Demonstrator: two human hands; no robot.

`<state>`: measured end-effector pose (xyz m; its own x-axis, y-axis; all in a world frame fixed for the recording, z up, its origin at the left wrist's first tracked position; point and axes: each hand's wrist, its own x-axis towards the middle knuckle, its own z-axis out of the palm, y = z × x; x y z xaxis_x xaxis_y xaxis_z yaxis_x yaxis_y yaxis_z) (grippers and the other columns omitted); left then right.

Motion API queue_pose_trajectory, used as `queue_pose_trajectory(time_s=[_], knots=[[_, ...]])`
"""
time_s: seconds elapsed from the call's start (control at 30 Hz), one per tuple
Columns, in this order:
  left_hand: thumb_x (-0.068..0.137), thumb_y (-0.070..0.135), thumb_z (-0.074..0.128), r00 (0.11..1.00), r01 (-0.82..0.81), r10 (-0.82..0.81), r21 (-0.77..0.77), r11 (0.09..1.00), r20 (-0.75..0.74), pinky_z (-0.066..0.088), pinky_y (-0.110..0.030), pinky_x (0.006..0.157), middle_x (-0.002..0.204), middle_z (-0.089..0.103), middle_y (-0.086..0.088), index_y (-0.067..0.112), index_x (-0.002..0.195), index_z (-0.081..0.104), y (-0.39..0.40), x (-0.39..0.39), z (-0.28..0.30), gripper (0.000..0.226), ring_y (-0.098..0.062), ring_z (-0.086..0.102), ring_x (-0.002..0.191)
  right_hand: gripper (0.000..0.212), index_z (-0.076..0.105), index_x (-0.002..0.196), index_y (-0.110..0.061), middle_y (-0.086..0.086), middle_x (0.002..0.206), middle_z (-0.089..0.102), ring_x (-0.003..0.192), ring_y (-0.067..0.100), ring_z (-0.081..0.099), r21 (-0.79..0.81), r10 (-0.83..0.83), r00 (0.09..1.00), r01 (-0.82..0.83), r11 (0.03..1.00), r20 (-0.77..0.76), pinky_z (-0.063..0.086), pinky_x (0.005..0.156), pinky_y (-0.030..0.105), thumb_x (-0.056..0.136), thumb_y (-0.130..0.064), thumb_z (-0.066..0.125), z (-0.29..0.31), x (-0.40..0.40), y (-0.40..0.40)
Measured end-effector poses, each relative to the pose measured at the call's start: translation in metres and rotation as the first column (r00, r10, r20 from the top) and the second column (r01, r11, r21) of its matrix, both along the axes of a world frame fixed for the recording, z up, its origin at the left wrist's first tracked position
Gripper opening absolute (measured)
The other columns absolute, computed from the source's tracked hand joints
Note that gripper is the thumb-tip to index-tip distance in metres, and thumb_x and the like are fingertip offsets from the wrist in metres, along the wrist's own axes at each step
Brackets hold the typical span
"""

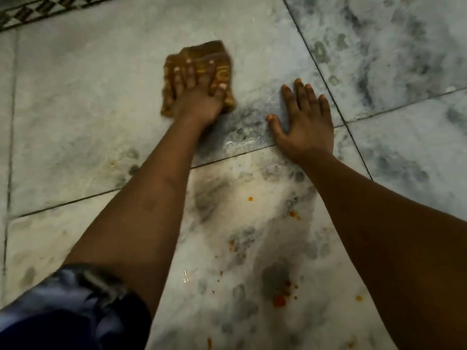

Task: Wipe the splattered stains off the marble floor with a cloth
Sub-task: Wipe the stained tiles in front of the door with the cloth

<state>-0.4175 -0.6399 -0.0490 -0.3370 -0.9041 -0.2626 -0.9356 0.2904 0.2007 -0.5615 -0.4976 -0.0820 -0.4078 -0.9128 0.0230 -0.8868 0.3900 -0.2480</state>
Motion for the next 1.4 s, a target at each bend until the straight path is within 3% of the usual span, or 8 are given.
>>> queue_pose_trajectory(time_s=[0.23, 0.37, 0.5, 0.67, 0.8, 0.97, 1.13, 1.4], knots=[[0.084, 0.062, 0.008, 0.924, 0.375, -0.381, -0.148, 0.915, -0.019, 0.005, -0.043, 0.114, 0.159, -0.001, 0.006, 0.048, 0.143, 0.002, 0.079, 0.071, -0.007, 0.060, -0.021, 0.000, 0.146, 0.071, 0.014, 0.151, -0.021, 0.005, 0.159, 0.007, 0.146, 0.020, 0.004, 0.000, -0.007, 1.000, 0.007, 1.000, -0.001, -0.002, 0.117, 0.038, 0.088, -0.055, 0.018, 0.001, -0.001, 0.001], [0.092, 0.057, 0.020, 1.000, 0.016, -0.013, -0.111, 0.994, 0.023, 0.005, -0.052, 0.113, 0.159, -0.002, 0.003, 0.044, 0.146, 0.009, 0.038, 0.121, -0.004, 0.057, -0.025, -0.002, 0.146, 0.072, 0.011, 0.151, -0.022, 0.004, 0.159, 0.004, 0.146, 0.018, 0.001, 0.015, -0.006, 1.000, 0.006, 1.000, 0.001, -0.004, 0.117, 0.036, 0.088, -0.056, 0.016, 0.000, -0.001, 0.000], [0.097, 0.053, 0.023, 0.973, -0.231, 0.230, -0.010, 0.973, -0.014, -0.003, -0.060, 0.112, 0.158, -0.012, 0.001, 0.040, 0.148, 0.004, -0.008, 0.061, 0.000, 0.056, -0.029, -0.013, 0.144, 0.072, 0.013, 0.151, -0.022, 0.004, 0.159, 0.005, 0.146, 0.019, 0.002, -0.003, 0.001, 1.000, -0.001, 1.000, 0.014, -0.004, 0.117, 0.036, 0.088, -0.056, 0.017, 0.002, 0.000, 0.001], [0.096, 0.053, 0.024, 0.997, 0.076, -0.076, -0.057, 0.996, -0.002, -0.004, -0.056, 0.112, 0.159, -0.008, 0.002, 0.041, 0.148, 0.005, 0.038, 0.002, -0.005, 0.056, -0.027, -0.011, 0.145, 0.072, 0.015, 0.151, -0.021, 0.005, 0.159, 0.007, 0.146, 0.020, 0.003, 0.000, 0.004, 1.000, -0.004, 1.000, 0.008, -0.003, 0.117, 0.038, 0.088, -0.055, 0.018, 0.001, -0.001, 0.001], [0.093, 0.059, 0.020, 0.970, 0.240, -0.244, -0.161, 0.957, -0.001, 0.003, -0.046, 0.114, 0.159, -0.003, 0.006, 0.048, 0.145, 0.007, 0.064, 0.063, -0.011, 0.054, -0.022, -0.002, 0.146, 0.072, 0.019, 0.150, -0.020, 0.007, 0.159, 0.011, 0.146, 0.022, 0.007, -0.017, 0.021, 1.000, -0.021, 1.000, 0.003, 0.001, 0.117, 0.039, 0.087, -0.055, 0.019, 0.001, -0.002, 0.001], [0.087, 0.057, 0.014, 0.995, -0.076, 0.088, -0.244, 0.967, 0.040, 0.016, -0.050, 0.113, 0.159, 0.007, -0.004, 0.036, 0.148, 0.015, 0.012, 0.182, -0.013, 0.064, -0.033, 0.010, 0.144, 0.072, 0.019, 0.150, -0.019, 0.007, 0.159, 0.010, 0.146, 0.022, 0.007, -0.016, 0.016, 1.000, -0.015, 1.000, 0.009, 0.001, 0.117, 0.040, 0.087, -0.055, 0.020, 0.000, -0.003, 0.001], [0.096, 0.056, 0.018, 0.864, -0.502, 0.503, -0.054, 0.863, 0.009, -0.004, -0.059, 0.112, 0.159, -0.011, -0.005, 0.034, 0.150, -0.001, -0.036, 0.164, -0.006, 0.061, -0.036, -0.011, 0.143, 0.073, 0.017, 0.151, -0.019, 0.007, 0.159, 0.009, 0.146, 0.022, 0.006, 0.001, 0.020, 1.000, -0.020, 1.000, 0.002, 0.001, 0.117, 0.040, 0.087, -0.055, 0.020, 0.000, -0.004, 0.001], [0.081, 0.066, 0.028, 0.993, 0.113, -0.107, -0.197, 0.974, 0.039, 0.022, -0.048, 0.110, 0.159, 0.011, 0.004, 0.043, 0.146, 0.017, 0.074, 0.123, 0.001, 0.069, -0.029, 0.014, 0.144, 0.076, 0.012, 0.151, -0.020, 0.006, 0.159, 0.004, 0.146, 0.021, 0.002, 0.073, 0.027, 1.000, -0.028, 0.997, 0.015, -0.002, 0.116, 0.039, 0.086, -0.058, 0.016, 0.005, -0.004, 0.002]])
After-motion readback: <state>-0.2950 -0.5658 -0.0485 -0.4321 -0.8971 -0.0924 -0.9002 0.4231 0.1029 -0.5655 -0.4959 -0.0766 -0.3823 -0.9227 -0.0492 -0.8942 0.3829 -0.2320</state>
